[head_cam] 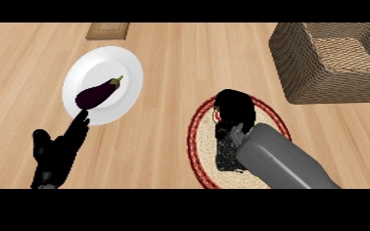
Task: Pick the cupcake from the placemat and place it in the basket
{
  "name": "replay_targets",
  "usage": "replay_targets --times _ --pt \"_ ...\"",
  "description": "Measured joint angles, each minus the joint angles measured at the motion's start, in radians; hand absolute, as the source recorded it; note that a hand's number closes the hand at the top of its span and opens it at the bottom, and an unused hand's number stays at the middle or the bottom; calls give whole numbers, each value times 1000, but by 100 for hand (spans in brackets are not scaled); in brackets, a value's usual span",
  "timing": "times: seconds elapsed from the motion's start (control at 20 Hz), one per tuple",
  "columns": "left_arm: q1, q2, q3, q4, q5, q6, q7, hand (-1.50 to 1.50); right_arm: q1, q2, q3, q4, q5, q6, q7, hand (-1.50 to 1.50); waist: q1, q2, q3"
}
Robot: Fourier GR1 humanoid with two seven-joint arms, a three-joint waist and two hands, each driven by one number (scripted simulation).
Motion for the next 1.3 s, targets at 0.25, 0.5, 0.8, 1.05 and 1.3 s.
replay_targets --times 0.25,0.5,0.8,1.05,1.3 --pt "-7 -2 9 1 -3 -4 26 0 10 -8 8 -3 45 17 -15 150 -2 -3 0" --pt "9 -10 13 -13 -17 -3 12 0 22 -22 19 -20 89 29 -35 150 -2 -3 -1" --pt "29 -10 26 -21 -20 -6 6 0 126 -135 102 -219 141 34 -155 150 -17 -7 -1" --pt "38 -11 33 -31 -22 -1 20 0 182 -152 25 -392 131 -87 -195 150 -29 -5 0" --pt "54 -9 41 -39 -20 -3 14 0 189 -98 -143 -585 69 -249 -212 150 -42 -7 0"
